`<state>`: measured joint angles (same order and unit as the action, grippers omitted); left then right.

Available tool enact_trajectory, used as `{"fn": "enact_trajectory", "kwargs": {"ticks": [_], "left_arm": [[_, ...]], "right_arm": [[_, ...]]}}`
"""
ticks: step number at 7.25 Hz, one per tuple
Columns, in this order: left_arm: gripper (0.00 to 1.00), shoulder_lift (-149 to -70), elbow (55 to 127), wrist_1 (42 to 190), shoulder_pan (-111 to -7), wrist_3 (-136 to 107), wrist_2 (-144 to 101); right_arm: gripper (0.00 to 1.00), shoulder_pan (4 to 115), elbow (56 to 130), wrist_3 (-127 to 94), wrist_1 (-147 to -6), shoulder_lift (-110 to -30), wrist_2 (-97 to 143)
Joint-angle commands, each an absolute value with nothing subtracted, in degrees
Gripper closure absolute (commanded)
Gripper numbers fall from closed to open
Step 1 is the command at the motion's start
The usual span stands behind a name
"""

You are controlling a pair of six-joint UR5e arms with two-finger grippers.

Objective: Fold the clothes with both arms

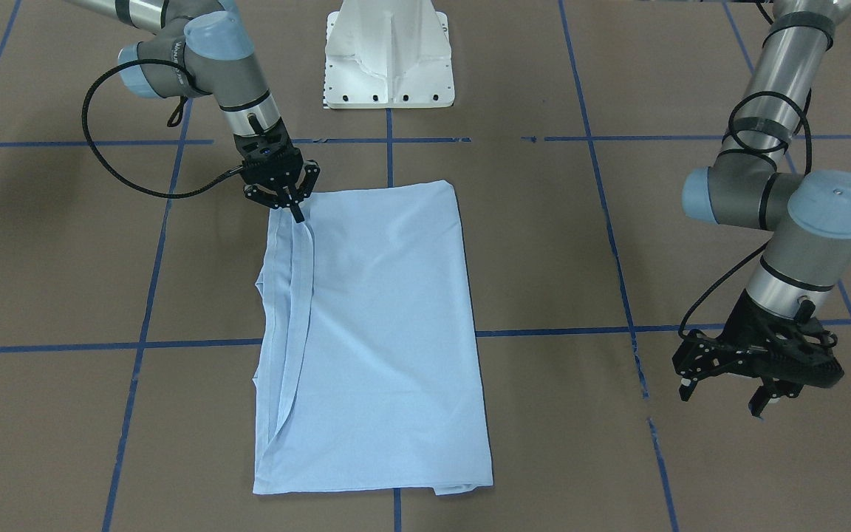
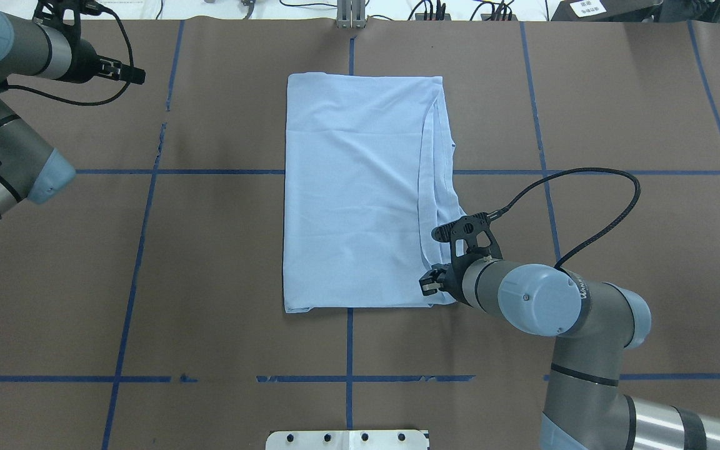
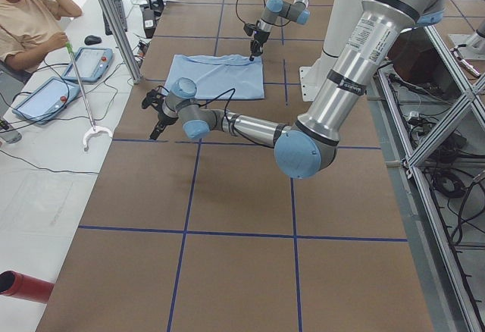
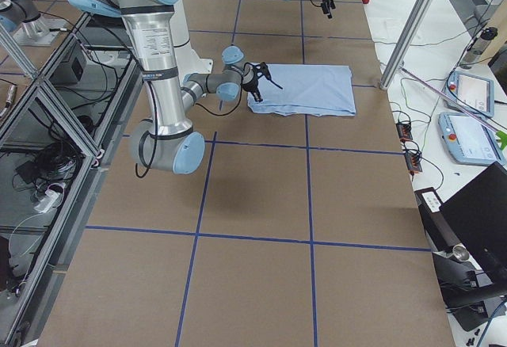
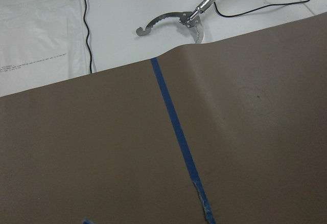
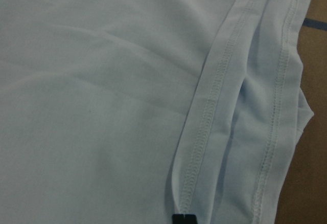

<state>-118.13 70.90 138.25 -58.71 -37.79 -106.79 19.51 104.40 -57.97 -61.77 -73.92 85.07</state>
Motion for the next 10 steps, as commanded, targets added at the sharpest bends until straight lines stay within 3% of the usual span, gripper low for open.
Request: {"fn": "enact_trajectory", "kwargs": {"ticks": [1,3,5,6,8,10], "left_arm": [[0.0,-118.1,71.0,138.3,-58.7,-37.8,-106.8],[0.0,-118.1,71.2,138.3,-58.7,-38.6,-106.8],[0.0,-118.1,71.3,138.3,-58.7,-38.6,-106.9],[0.0,-118.1,71.3,138.3,-58.7,-38.6,-106.8],[0.0,-118.1,72.1,138.0,-58.7,-38.8,-109.3],[0.0,-114.4,80.6,137.6,-56.5,-49.2,-113.7]], "right_arm": [[1.0,19.5,107.4,-59.2,-61.4,-76.6,84.3],[1.0,19.5,111.9,-68.6,-60.4,-84.4,84.2],[1.0,17.6,111.5,-72.9,-59.9,-85.5,81.8],[0.01,16.3,110.8,-73.2,-59.9,-84.4,81.0],[0.0,17.8,112.0,-73.1,-59.9,-81.1,82.3],[0.0,20.5,112.9,-78.3,-51.6,-82.9,85.2]]}}
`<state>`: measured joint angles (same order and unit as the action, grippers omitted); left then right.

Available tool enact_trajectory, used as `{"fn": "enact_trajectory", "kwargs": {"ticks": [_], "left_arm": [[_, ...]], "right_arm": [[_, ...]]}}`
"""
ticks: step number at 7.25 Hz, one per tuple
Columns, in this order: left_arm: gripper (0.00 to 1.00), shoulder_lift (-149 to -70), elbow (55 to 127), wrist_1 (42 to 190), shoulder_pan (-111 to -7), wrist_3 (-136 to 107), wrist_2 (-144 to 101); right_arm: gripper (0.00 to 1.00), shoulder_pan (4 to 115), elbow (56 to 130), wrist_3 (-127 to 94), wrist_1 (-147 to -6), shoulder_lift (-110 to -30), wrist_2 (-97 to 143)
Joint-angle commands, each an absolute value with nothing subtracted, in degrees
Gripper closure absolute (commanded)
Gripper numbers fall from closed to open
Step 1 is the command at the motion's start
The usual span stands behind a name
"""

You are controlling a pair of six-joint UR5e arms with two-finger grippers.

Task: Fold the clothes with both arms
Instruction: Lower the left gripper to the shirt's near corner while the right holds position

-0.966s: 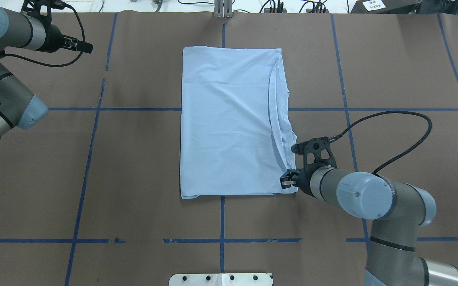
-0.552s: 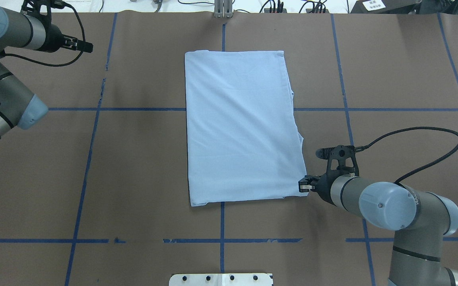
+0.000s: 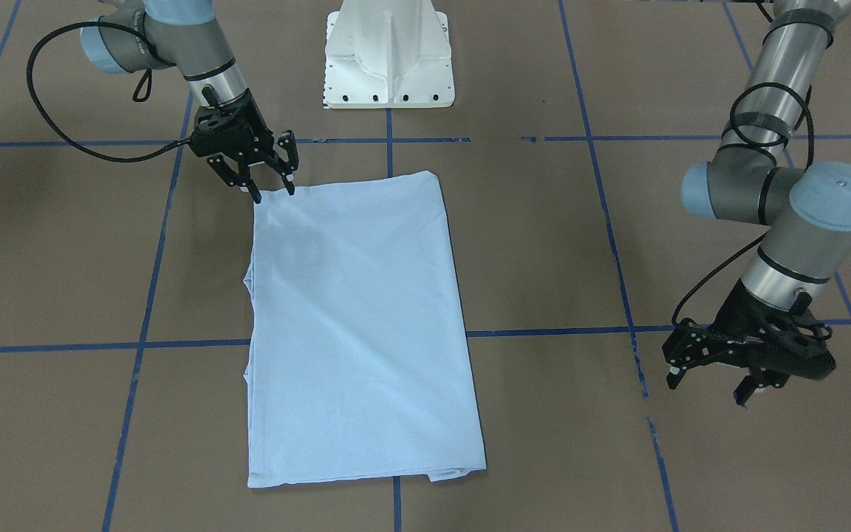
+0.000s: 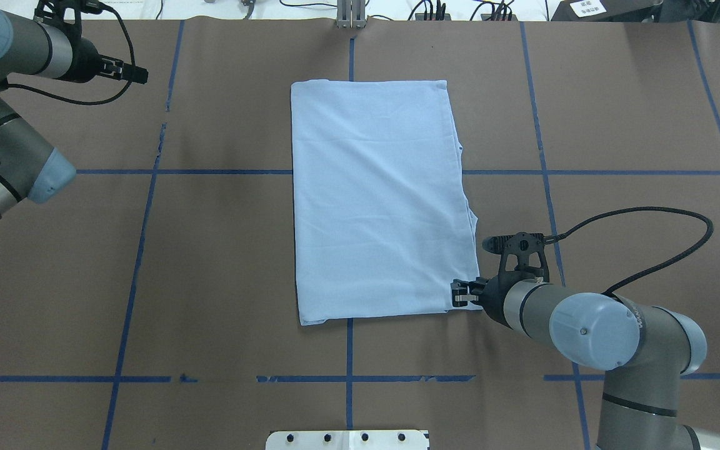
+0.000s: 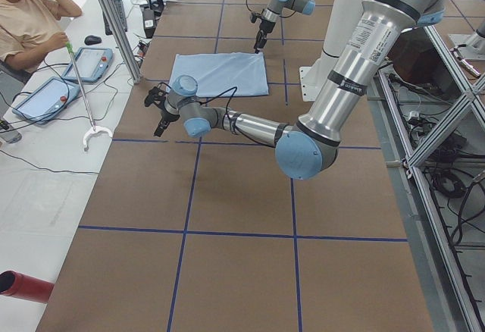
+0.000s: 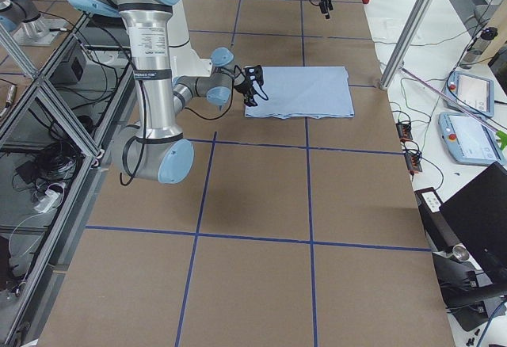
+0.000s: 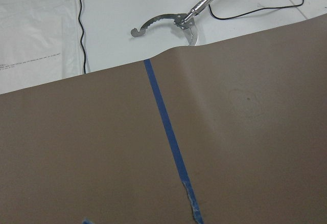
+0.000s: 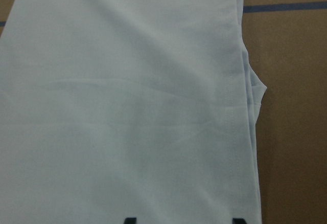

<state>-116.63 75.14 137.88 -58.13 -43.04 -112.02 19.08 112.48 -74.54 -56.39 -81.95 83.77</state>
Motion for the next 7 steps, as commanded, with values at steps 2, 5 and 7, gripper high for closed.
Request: {"fn": "enact_trajectory", "kwargs": {"ticks": [2,5,7], "left_arm": [[0.0,-103.9,96.9,137.4,-48.3,-60.8,-113.1],[0.0,-97.2,115.0,126.5,-30.9,-78.7,-99.8],[0.0,-103.3,115.2,117.9,-23.1,-85.8,-94.1]], "right_arm": [[0.0,22.5,113.9,-85.4,-50.1,-84.5,84.9],[0.0,25.4,113.8,-88.2,-54.7,-83.7,85.3],[0.0,26.2,113.7,-91.2,-59.9,-80.7,85.3]]}}
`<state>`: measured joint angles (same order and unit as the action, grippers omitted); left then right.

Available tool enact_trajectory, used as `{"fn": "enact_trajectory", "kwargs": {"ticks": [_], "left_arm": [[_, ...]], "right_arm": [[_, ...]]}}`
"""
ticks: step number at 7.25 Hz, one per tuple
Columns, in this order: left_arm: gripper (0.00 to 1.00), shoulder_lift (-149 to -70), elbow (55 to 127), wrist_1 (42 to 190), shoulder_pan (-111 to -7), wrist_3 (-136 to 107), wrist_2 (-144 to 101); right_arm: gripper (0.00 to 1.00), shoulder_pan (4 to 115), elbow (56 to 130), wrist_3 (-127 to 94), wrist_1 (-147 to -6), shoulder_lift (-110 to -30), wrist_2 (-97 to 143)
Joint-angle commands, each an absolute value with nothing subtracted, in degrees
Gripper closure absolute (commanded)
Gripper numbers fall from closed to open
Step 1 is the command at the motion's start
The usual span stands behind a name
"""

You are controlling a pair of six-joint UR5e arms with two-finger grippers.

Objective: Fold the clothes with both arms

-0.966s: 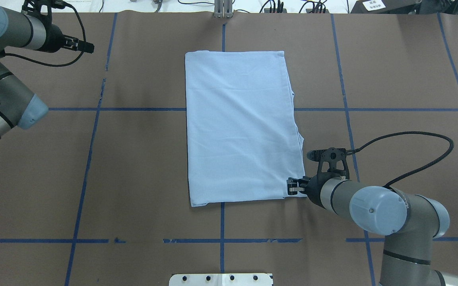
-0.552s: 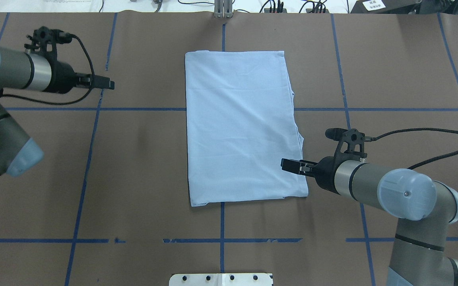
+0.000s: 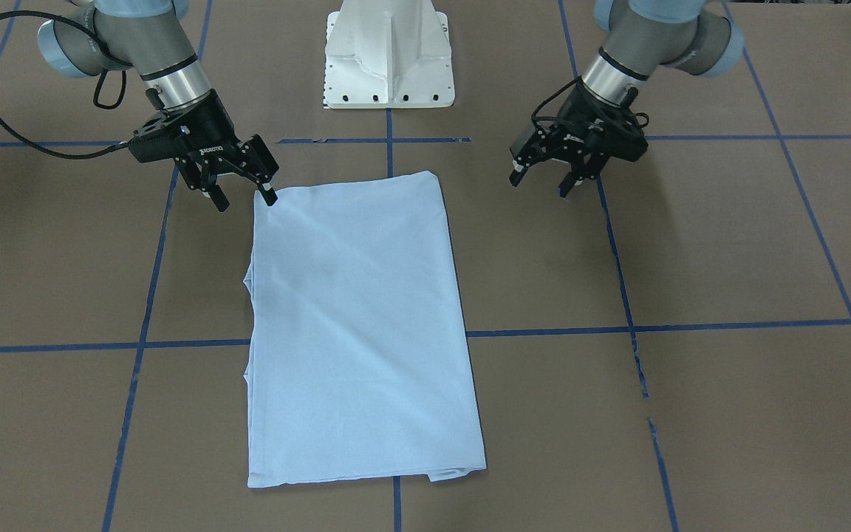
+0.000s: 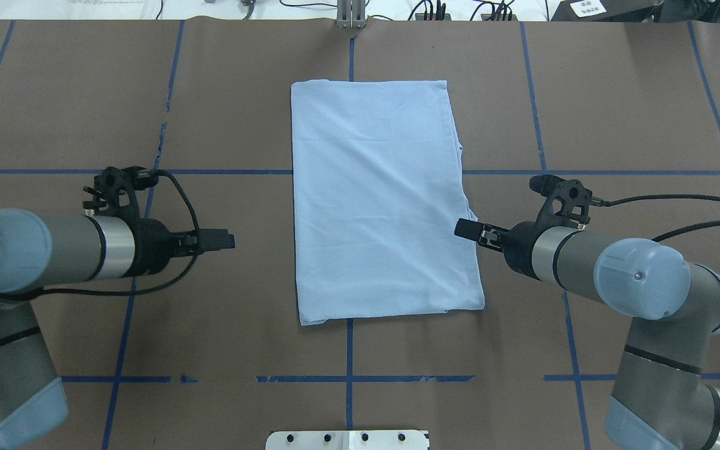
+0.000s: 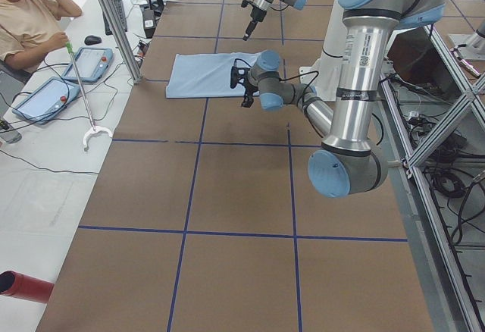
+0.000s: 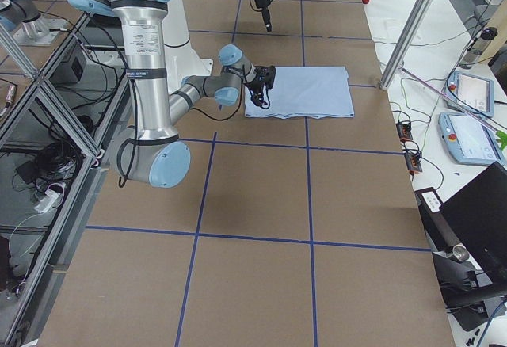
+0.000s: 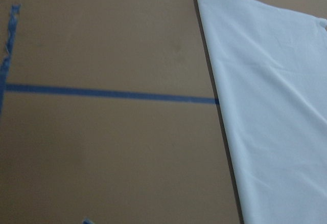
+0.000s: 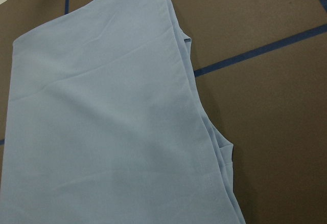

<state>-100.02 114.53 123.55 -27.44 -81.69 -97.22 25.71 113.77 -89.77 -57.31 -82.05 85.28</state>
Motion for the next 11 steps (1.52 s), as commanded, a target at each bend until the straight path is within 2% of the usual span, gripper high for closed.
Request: {"fn": "enact_trajectory", "kwargs": {"ticks": [1,2,4,11], "left_arm": [[0.16,-107.5,114.8,111.9,-20.1,-90.7,-93.6],[0.29,-109.8,113.0,110.1,-17.6,-94.0,-92.0],[0.29,-114.9,106.1,110.1,-17.4,-94.0,-91.9],[0.28,-117.9,100.3,110.8,-17.4,-93.3,-92.0]], "right_arm": [[0.0,26.2,113.6,-92.0,-59.9,-80.6,85.3],[0.0,26.2,113.7,-92.0,-59.9,-80.7,85.3],[0.0,26.2,113.6,-92.0,-59.9,-80.7,85.3],[0.0,26.2,113.6,-92.0,-59.9,-80.6,85.3]]}}
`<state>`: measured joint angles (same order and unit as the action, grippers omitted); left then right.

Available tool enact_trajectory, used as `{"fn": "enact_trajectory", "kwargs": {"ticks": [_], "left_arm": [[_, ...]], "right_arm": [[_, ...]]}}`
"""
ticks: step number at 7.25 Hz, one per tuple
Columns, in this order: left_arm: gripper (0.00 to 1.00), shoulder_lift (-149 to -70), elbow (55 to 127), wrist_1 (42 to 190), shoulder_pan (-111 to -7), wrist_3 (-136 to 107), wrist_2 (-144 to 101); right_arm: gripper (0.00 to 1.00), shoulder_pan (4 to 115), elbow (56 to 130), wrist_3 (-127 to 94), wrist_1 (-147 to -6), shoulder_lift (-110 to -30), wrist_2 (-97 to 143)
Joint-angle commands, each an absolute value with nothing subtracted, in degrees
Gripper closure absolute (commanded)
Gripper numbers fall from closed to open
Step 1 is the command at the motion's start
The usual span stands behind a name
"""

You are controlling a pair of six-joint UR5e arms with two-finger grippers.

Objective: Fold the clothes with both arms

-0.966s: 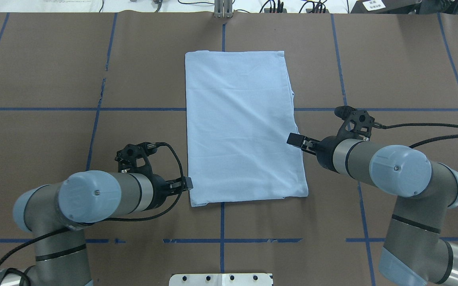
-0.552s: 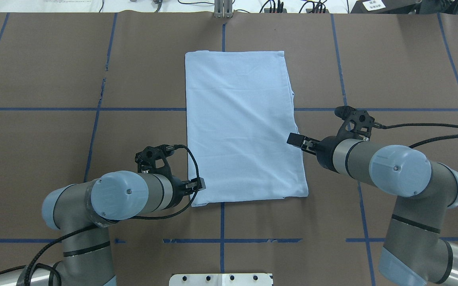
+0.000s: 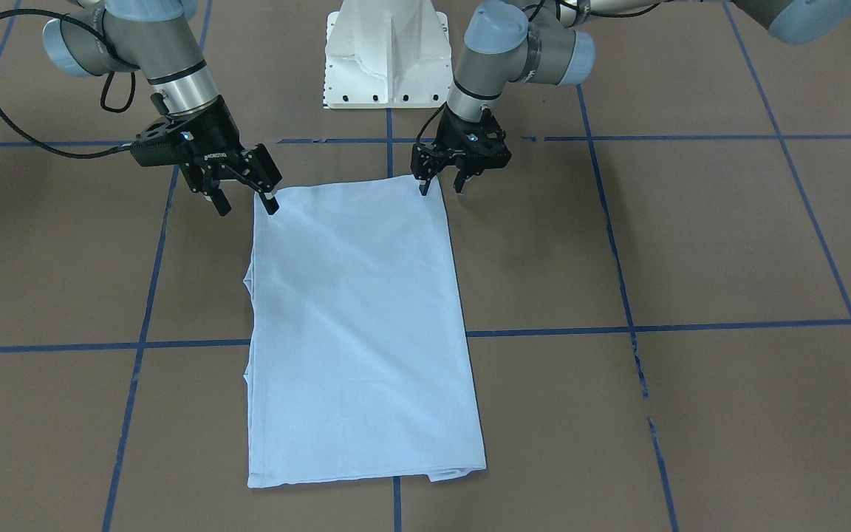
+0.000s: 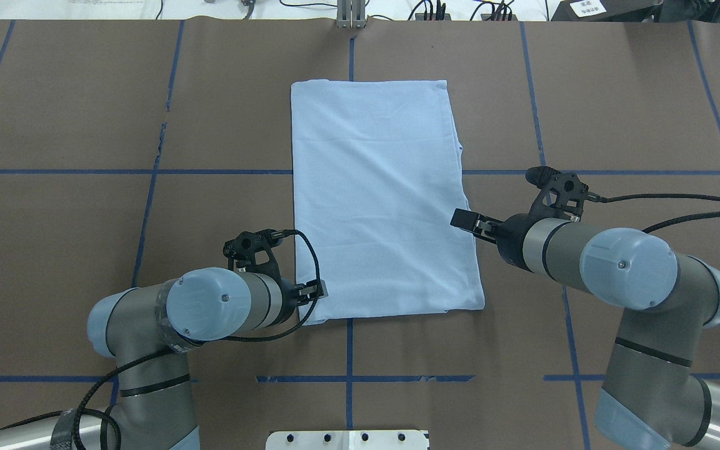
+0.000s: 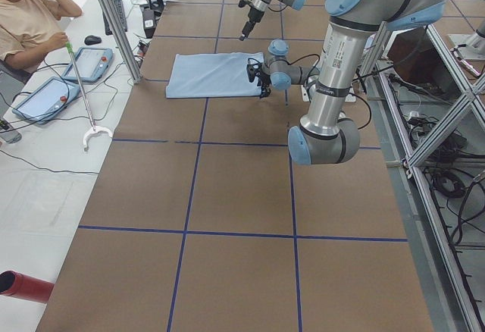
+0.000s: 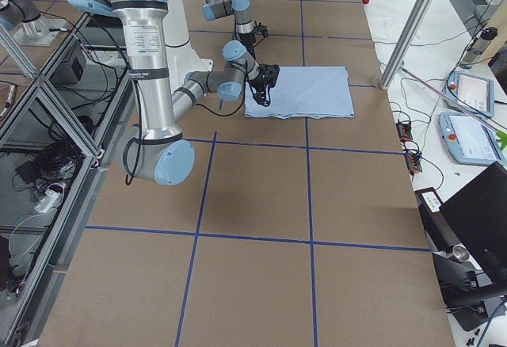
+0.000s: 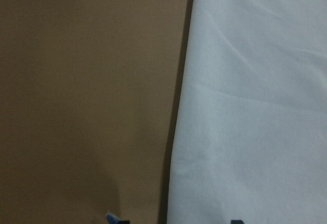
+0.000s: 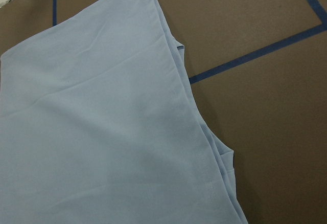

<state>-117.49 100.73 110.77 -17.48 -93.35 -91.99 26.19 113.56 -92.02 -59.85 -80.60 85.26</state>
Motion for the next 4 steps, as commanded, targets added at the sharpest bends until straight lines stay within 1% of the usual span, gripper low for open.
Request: {"fn": "enact_trajectory", "kwargs": {"ticks": [1,4], "left_arm": [[0.28,-117.9,100.4,110.8,-17.4,-93.3,-92.0],[0.28,-118.4,100.2,110.8,-17.3,-93.6,-92.0]], "right_arm": [[0.0,26.3,113.6,-92.0,-59.9,-80.6,85.3],[0.0,26.3,113.5,-92.2,-59.9,-80.7,85.2]]}}
